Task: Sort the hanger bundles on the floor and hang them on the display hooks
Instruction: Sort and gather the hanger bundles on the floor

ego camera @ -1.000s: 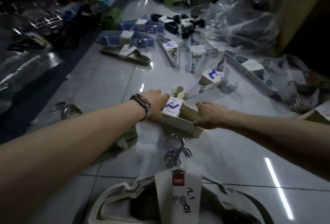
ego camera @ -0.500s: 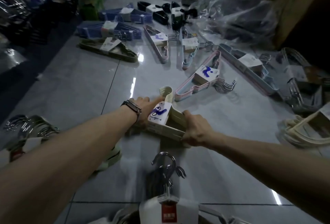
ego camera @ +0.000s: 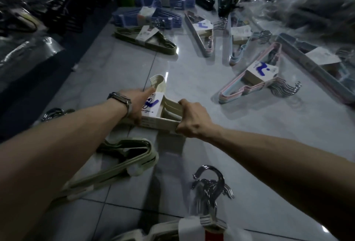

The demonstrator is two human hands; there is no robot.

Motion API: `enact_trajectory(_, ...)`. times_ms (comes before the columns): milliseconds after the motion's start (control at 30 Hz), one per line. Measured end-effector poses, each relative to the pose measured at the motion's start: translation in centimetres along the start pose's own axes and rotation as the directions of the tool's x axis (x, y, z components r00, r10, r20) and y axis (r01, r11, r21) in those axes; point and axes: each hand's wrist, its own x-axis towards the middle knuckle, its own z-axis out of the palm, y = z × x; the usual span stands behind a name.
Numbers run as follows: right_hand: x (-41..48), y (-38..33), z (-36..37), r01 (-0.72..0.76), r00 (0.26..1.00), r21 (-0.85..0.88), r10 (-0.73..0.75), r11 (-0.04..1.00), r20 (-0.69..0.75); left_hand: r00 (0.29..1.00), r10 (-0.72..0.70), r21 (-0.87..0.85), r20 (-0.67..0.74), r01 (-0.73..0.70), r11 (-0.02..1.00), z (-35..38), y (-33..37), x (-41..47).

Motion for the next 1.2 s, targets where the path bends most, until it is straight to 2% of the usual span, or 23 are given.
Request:
enact_trajectory(133,1.1,-0.8,1.5,0.021,0.999,-0.042,-0.019,0.999,0.042,0.999,-0.015,-0.029,0.032,0.015,0.999,1.5,-1.7,-0.3)
enact_trajectory(233,1.0,-0.9,0.4,0.043,0.99,-0.069,-0.033,0.997,0.135,0.995,-0.04,-0.083,0.086,0.047,0.995,0.6,-1.5,0.0)
enact_trajectory(367,-1.5,-0.6,-3.3,0.095,0.978,-0.175,-0.059,0.98,0.201,0.992,-0.02,0.031,0.125,0.017,0.999,-3.2,1.2,-1.0)
enact_trajectory(467,-4.5,0.6,-7.3,0.09,0.984,-0.355,-0.029,0.93,0.174,0.996,0.09,0.082,-0.017,-0.088,0.993,-6.3,4.8,-2.5)
enact_trajectory(600,-9.0,3.6,-13.0,0.084,0.983,-0.525,0.016,0.847,0.184,0.957,0.227,-0.092,-0.183,-0.246,0.965,-9.0,10.7,-5.2)
enact_trajectory(733,-13.5,7.9,-18.7,-0.014,0.989,-0.597,0.097,0.802,0.107,0.893,0.347,0.012,-0.285,-0.359,0.933,-11.1,17.5,-8.6)
enact_trajectory(933,-22.2,18.4,-27.2,-0.247,0.963,-0.537,0.265,0.807,-0.045,0.876,0.427,0.029,-0.224,-0.432,0.902,-14.3,29.2,-9.8)
enact_trajectory(1067,-28.0,27.3,-30.9,-0.43,0.901,-0.449,0.404,0.784,-0.158,0.866,0.466,-0.022,-0.181,-0.477,0.878,-15.2,38.6,-8.7)
enact_trajectory(1200,-33.2,36.0,-31.4,-0.568,0.822,-0.316,0.539,0.76,-0.184,0.854,0.509,-0.04,-0.108,-0.515,0.856,-14.0,48.0,-7.4)
